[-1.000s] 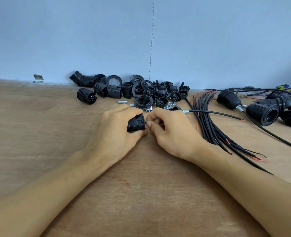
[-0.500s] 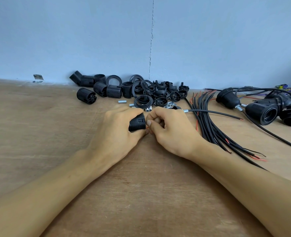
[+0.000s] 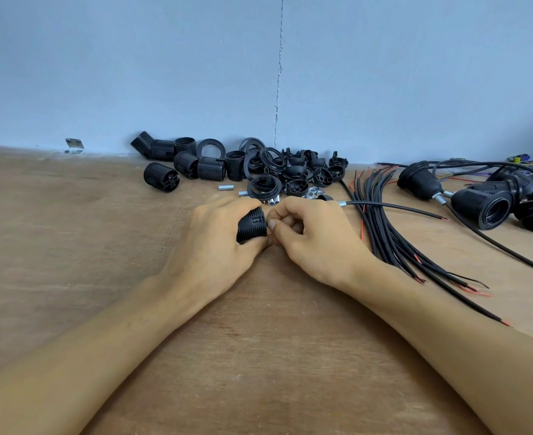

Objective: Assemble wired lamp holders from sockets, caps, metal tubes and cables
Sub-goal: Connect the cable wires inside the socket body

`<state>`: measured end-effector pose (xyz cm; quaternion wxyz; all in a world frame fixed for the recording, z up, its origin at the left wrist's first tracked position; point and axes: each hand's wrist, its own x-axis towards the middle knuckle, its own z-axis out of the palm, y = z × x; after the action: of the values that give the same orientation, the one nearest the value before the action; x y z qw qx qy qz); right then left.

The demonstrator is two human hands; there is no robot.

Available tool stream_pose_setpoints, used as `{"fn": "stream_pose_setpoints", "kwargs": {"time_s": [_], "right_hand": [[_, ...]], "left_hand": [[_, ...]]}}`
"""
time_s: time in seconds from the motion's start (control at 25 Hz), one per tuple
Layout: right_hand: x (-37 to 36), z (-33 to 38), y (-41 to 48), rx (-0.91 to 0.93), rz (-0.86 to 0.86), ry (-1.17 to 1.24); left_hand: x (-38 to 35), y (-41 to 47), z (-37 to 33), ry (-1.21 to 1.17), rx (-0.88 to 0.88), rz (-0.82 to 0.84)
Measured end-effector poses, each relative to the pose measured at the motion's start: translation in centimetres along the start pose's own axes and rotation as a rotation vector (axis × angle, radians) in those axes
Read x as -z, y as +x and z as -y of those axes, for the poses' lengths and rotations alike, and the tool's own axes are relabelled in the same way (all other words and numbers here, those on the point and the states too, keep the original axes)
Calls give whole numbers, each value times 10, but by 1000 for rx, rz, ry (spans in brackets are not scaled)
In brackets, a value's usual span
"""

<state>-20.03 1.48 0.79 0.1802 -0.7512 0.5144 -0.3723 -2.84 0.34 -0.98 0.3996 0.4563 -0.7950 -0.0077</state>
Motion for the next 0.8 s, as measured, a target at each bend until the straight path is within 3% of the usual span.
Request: {"fn": "stream_pose_setpoints", "kwargs": {"time_s": [0.36,0.56,0.8], "right_hand": [[8,3,2,70,-163,-83],[16,-5,9,52,4,-457],[20,-5,14,15,103,-412]], "left_hand": [[-1,1,-1,19,-1,12],[-1,1,-1,28,-2,-4],[2,0,0,-10,-45,45]]}}
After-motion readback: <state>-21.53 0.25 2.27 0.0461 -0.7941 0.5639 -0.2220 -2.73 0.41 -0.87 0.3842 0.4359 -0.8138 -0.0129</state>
